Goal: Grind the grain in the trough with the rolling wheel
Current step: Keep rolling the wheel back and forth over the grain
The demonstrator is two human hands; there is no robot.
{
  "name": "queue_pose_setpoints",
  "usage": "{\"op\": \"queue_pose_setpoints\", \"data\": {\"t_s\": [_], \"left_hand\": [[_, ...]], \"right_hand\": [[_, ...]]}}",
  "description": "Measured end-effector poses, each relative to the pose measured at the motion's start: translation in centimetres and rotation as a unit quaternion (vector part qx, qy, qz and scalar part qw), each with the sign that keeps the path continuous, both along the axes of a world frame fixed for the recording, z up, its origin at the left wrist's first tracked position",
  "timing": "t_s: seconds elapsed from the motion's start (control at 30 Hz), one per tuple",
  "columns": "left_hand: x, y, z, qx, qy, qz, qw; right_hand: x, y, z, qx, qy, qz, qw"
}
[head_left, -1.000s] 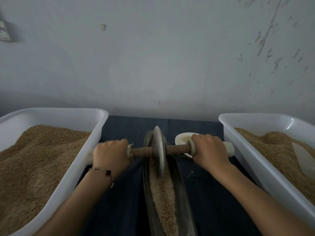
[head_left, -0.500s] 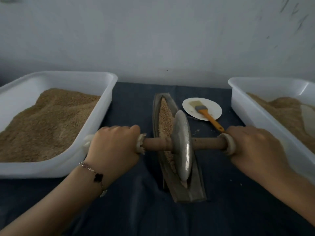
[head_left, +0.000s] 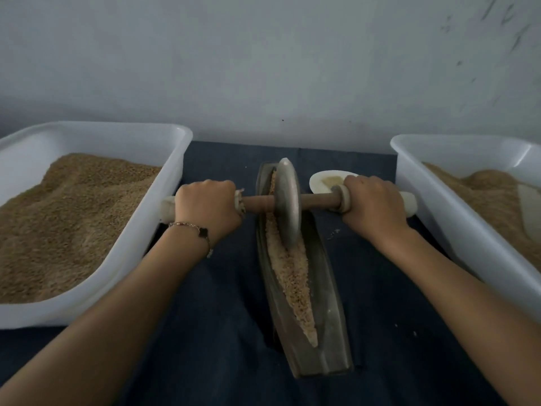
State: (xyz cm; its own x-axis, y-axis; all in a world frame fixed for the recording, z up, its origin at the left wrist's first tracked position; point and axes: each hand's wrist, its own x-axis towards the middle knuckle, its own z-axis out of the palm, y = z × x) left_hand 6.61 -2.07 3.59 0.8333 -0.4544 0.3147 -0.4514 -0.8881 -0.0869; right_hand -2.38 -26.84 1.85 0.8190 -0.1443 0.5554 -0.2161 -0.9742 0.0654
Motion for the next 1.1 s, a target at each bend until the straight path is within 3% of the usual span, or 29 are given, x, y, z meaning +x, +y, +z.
{"op": "queue_pose_setpoints", "data": {"t_s": [0.27, 0.63, 0.8, 0.9, 1.1], "left_hand": [[-3.2, 2.4, -1.6, -0.027, 0.014, -0.011, 0.999], [-10.2, 5.0, -0.3, -0.067, -0.047, -0.119, 0.990], [-8.0, 2.9, -0.9, 0.005, -0.082, -0.092, 0.992], [-4.7, 1.3, -0.9, 0.009, -0.051, -0.044, 0.998], [0.8, -1.0, -0.7, -0.022, -0.008, -0.013, 1.000]], "right_hand": [[-3.8, 2.1, 0.9, -0.054, -0.068, 0.023, 0.996], [-11.5, 4.0, 3.1, -0.032, 0.024, 0.036, 0.999], [-9.0, 3.0, 2.2, -0.064, 0.149, 0.009, 0.987], [-5.7, 1.9, 1.3, -0.024, 0.139, -0.010, 0.990], [1.1, 0.7, 1.2, -0.048, 0.051, -0.001, 0.998]]}}
